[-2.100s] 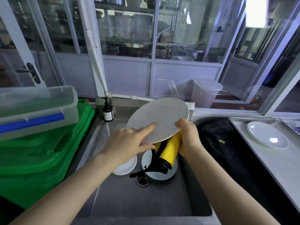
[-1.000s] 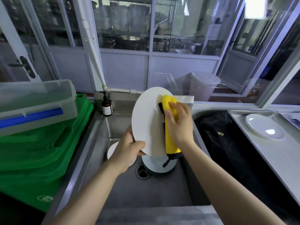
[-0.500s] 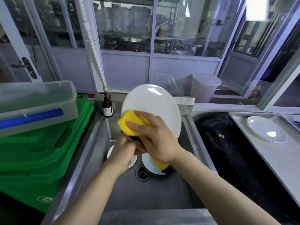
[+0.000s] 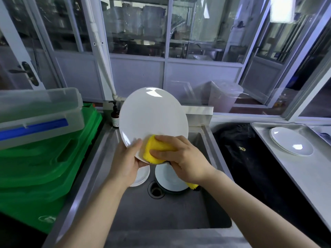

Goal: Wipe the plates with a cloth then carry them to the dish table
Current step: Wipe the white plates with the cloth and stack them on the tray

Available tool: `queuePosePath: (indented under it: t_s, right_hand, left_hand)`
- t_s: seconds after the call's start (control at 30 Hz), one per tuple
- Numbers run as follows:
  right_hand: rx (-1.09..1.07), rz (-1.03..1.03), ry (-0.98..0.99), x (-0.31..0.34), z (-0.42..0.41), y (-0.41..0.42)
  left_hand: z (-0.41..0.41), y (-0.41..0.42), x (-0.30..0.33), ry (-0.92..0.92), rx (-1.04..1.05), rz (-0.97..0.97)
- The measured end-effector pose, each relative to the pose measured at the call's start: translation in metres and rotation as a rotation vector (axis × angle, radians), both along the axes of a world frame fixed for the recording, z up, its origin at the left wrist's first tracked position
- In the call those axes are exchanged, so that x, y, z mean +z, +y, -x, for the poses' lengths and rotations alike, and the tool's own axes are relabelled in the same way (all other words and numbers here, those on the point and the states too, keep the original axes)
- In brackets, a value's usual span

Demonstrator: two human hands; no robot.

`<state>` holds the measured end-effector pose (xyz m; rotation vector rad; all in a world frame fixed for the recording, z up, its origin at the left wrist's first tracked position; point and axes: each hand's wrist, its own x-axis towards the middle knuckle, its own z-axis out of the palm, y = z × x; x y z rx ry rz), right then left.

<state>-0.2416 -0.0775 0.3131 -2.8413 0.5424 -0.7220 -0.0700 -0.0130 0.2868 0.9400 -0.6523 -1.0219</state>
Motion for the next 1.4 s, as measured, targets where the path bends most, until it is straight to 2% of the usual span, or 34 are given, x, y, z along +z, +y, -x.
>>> queuePosePath:
  t_s: [0.2,0.43,0.53,0.63,0.77,0.87,1.1,1.27,1.4]
  right_hand:
    - [-0.128,0.017,0.011,-0.004,0.040,-0.035]
    - [-0.430,0.025,-0.199,0.021,0.046,-0.071]
    - [-0.304,0.064,-0.293,0.018,0.032,-0.052]
    - [-0.167,0.113,-0.283,0.005,0.033,-0.040]
    - [-0.260,0.030,-0.210,-0.020,0.067,-0.060]
    - [-0.446,-0.092,-0.124,-0.049,0.103,-0.076]
    - [-0.578,-0.170,0.041,-0.122,0.180,-0.064]
    - [-0.617,-0.319,0.359,-0.170,0.217,-0.034]
    - [-0.623,-0.463,0.482,-0.205,0.225,-0.003]
  left_hand:
    - [0.016,-0.005,-0.012,-0.121,0.063,-0.073]
    - [0.048,-0.015,-0.015,-0.340,-0.080,-0.126]
    - [0.064,-0.018,-0.018,-0.439,-0.119,-0.138]
    - [0.077,-0.014,-0.027,-0.469,-0.133,-0.176]
    - [0.089,-0.012,-0.038,-0.514,-0.092,-0.233]
    - [0.099,-0.013,-0.046,-0.430,-0.064,-0.264]
    - [0.105,-0.012,-0.070,-0.256,-0.021,-0.297]
    - [0.109,-0.010,-0.090,-0.172,0.024,-0.354]
    - [0.105,-0.005,-0.100,-0.142,-0.034,-0.405]
